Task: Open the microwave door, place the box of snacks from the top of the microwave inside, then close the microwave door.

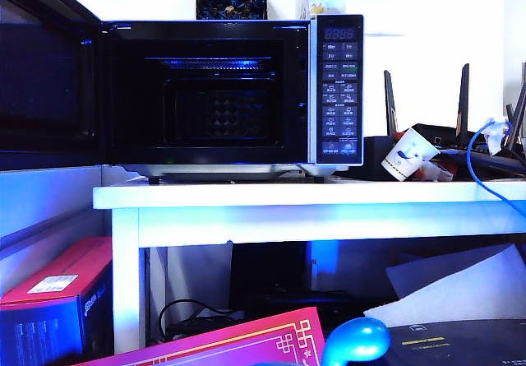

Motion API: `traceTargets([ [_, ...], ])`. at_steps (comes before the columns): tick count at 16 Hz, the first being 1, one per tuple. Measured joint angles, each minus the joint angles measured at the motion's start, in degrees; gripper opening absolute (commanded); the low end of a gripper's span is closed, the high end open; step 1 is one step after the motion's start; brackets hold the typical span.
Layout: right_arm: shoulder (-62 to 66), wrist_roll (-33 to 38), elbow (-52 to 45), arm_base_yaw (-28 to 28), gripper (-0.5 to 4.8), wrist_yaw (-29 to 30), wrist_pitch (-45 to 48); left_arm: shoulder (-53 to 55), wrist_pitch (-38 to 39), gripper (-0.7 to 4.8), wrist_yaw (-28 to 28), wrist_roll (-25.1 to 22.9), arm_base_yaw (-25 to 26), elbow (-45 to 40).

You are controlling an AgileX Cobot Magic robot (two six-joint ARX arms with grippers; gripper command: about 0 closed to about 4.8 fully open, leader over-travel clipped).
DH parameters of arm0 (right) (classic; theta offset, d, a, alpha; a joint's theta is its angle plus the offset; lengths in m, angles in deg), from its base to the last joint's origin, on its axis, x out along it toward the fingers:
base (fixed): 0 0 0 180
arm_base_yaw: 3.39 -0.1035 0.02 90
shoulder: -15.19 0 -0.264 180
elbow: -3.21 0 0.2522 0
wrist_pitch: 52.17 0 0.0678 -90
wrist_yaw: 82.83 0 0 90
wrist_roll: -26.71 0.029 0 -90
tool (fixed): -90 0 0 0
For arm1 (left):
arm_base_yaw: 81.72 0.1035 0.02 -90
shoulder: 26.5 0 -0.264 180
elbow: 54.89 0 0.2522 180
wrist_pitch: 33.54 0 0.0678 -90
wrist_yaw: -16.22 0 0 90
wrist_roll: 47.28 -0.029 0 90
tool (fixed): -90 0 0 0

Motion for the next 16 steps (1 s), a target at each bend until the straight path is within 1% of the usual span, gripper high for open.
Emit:
traceTargets([
  [1, -0.2, -5.05, 0.0, -0.59, 4.72, -6.88, -2.56, -0.07, -0.02, -0.06, 0.0, 0.0, 0.04, 0.0],
  [2, -0.15, -8.83, -0.02, -0.9, 4.73, -14.27, -4.76, -0.13, -0.04, -0.06, 0.0, 0.0, 0.04, 0.0],
  [3, -0.04, -10.16, -0.02, -0.9, 4.79, -18.99, -5.92, -0.13, -0.04, -0.06, 0.0, 0.0, 0.04, 0.0],
  [6, 0.02, -10.54, -0.02, -0.94, 4.79, -28.13, -5.18, -0.13, -0.04, -0.06, 0.0, 0.0, 0.04, -0.02],
  [9, 1.77, -10.56, 0.63, -0.94, 4.79, -30.8, -4.04, -0.13, -0.04, -0.06, 0.0, 0.0, 0.07, -0.02],
  [11, 4.94, -10.64, 5.62, -0.92, 4.79, -31.08, -7.54, -0.15, -0.13, -0.06, 0.0, 0.0, 0.04, 0.0],
  [13, 9.38, -11.32, 15.67, -0.94, 4.79, -31.61, -13.18, -0.15, -0.17, -0.06, 0.0, 0.0, 0.07, 0.0],
  [16, 14.58, -12.09, 21.97, -0.9, 4.79, -33.75, -15.96, -0.15, -0.22, -0.06, 0.83, 0.0, 0.07, 0.02],
])
